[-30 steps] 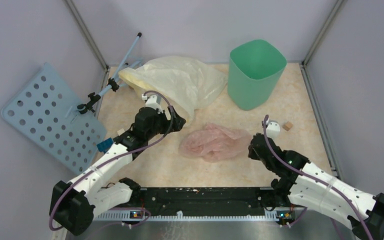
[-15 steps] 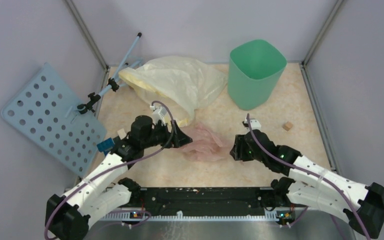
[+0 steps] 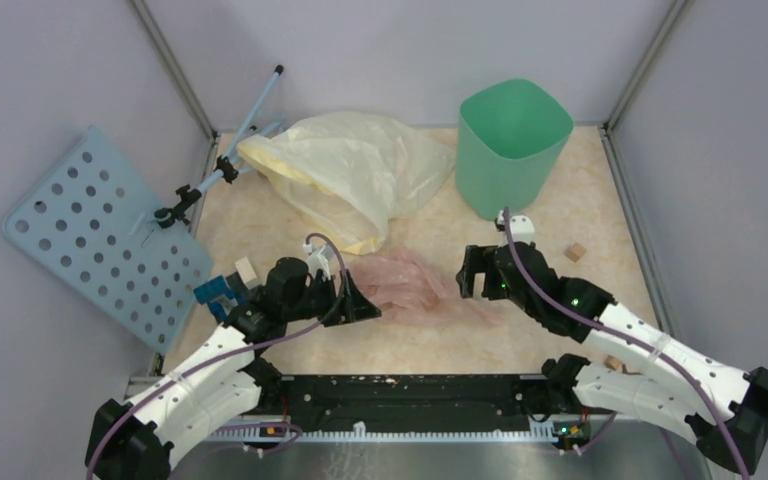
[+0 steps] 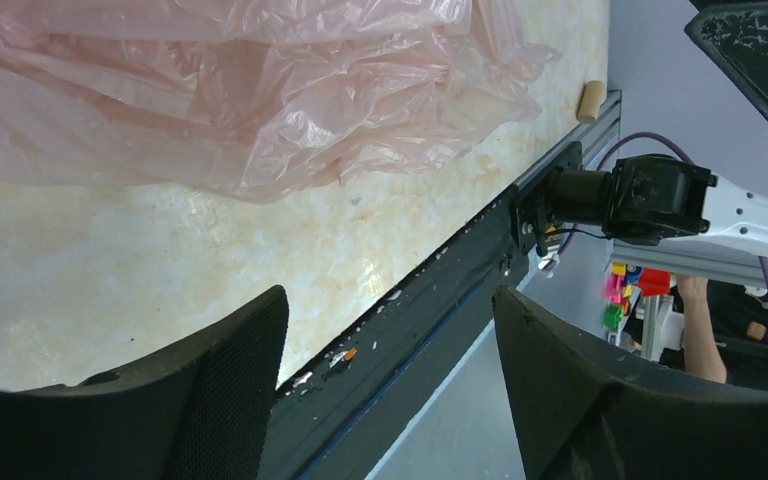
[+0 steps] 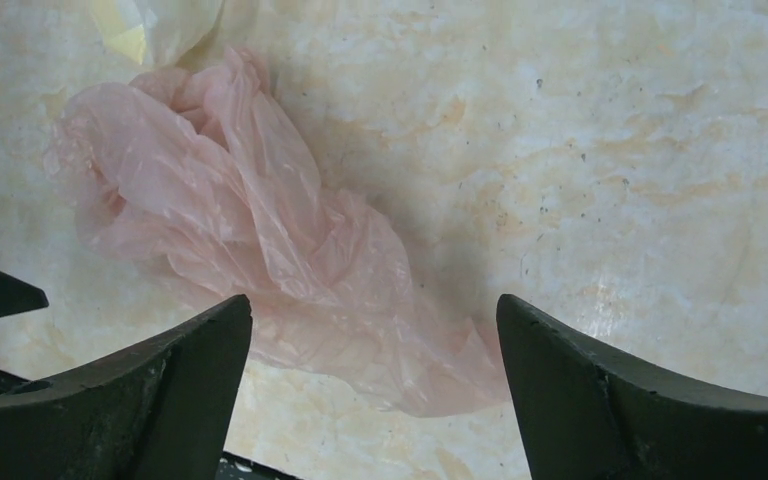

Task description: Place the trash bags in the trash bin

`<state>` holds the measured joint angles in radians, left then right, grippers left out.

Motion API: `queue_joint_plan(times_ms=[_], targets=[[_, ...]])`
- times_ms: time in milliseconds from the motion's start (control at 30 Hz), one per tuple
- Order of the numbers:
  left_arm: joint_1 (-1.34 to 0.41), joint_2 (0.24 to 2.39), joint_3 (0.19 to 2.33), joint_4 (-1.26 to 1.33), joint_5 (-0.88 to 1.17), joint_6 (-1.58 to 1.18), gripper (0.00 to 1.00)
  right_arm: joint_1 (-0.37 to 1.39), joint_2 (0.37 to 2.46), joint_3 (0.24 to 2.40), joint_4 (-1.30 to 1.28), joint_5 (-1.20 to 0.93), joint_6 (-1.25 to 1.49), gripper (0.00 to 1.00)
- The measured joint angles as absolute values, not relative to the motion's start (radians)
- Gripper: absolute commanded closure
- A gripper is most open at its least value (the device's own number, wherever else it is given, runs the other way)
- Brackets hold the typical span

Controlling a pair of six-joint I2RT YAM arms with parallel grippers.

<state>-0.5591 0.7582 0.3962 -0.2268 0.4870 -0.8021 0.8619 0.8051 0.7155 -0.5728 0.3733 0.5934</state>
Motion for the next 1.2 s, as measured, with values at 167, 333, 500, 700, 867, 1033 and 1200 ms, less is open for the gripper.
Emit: queue_joint_plan(times_ms=[167,333,500,700,867,1033,1200], targets=[[-0.566,0.754,0.392,-0.227,0.460,-0.851,0.44,0.841,0.911,0.756,-0.538,0.366,0.575,0.16],[-0.566,0.762,0.322,-0.159,0.423,-0.910,0.75,0.815,0.996,0.760,-0.525,0.348,0.580,0.24],[-0.566,0.861,0.290,-0.080,0.413,-0.945,0.80,0.813,1.010,0.759,-0.507,0.336,0.584,0.21],[-0.566,0.910,0.280,-0.001,0.372,-0.953,0.81,0.812,1.012,0.700,-0.418,0.207,0.539,0.12],[-0.566,0.983,0.282,0.053,0.320,-0.945,0.82,0.811,1.095,0.673,-0.362,0.083,0.488,0.17],[-0.564,1.098,0.318,0.092,0.302,-0.927,0.90,0.826,1.186,0.673,-0.356,0.097,0.474,0.30],[-0.562,1.187,0.329,0.186,0.282,-0.915,0.93,0.871,1.170,0.652,-0.344,0.157,0.493,0.62]])
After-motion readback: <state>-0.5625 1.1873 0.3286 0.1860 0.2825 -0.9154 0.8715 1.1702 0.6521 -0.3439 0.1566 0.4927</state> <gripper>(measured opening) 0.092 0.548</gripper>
